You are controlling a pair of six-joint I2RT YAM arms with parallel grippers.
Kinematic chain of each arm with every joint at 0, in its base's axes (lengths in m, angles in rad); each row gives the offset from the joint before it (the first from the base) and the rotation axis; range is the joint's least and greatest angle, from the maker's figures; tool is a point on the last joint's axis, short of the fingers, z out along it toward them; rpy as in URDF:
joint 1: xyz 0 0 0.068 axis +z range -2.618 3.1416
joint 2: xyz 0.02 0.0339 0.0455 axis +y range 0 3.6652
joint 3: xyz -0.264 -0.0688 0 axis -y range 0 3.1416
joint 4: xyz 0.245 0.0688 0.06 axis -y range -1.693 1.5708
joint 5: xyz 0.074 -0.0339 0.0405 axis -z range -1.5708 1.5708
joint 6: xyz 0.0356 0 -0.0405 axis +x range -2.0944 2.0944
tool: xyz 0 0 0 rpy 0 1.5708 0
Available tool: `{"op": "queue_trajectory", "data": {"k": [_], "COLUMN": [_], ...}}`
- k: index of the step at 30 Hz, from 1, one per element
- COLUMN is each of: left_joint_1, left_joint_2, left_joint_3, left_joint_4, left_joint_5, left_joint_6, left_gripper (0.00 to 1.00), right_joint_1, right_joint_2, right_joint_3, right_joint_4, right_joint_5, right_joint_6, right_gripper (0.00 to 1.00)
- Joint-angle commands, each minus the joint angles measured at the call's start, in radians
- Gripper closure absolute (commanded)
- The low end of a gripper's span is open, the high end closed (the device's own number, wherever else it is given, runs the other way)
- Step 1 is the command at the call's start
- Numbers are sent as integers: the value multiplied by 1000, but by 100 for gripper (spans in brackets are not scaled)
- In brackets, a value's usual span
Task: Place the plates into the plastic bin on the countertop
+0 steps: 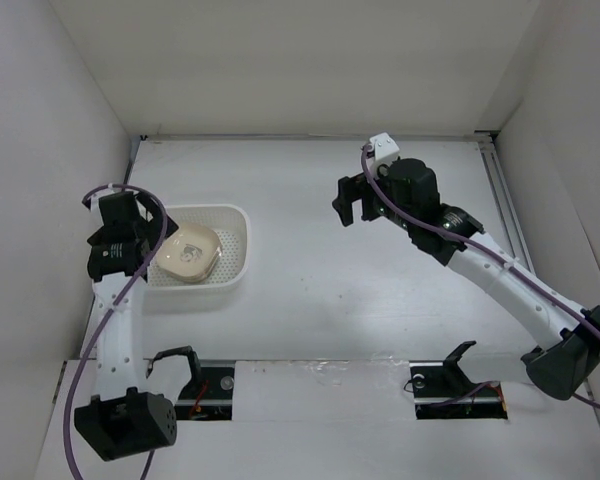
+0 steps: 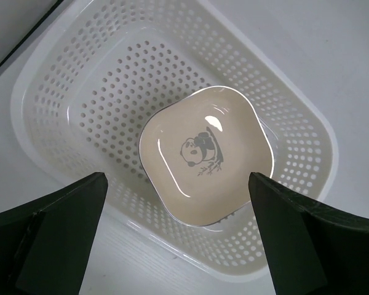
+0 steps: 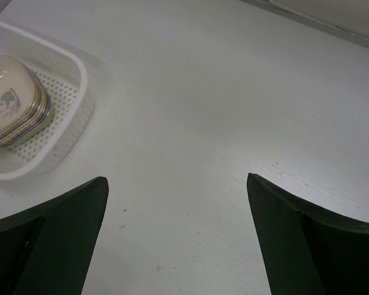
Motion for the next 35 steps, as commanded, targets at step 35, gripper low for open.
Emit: {"op": "queue_trajectory", "data": {"k": [35], "left_joint_1": [-46], "left_joint_2": [-701], "left_joint_3": [227], "left_joint_4": [-85], "left_joint_5": [396], "left_joint_6": [30], "left_gripper": [0], "right_joint_1": [139], "right_joint_2": [-725], "right_joint_3": [75], "right_joint_4": [-616], "right_joint_5": [284], "right_joint_6": [62], "right_gripper": [0]}}
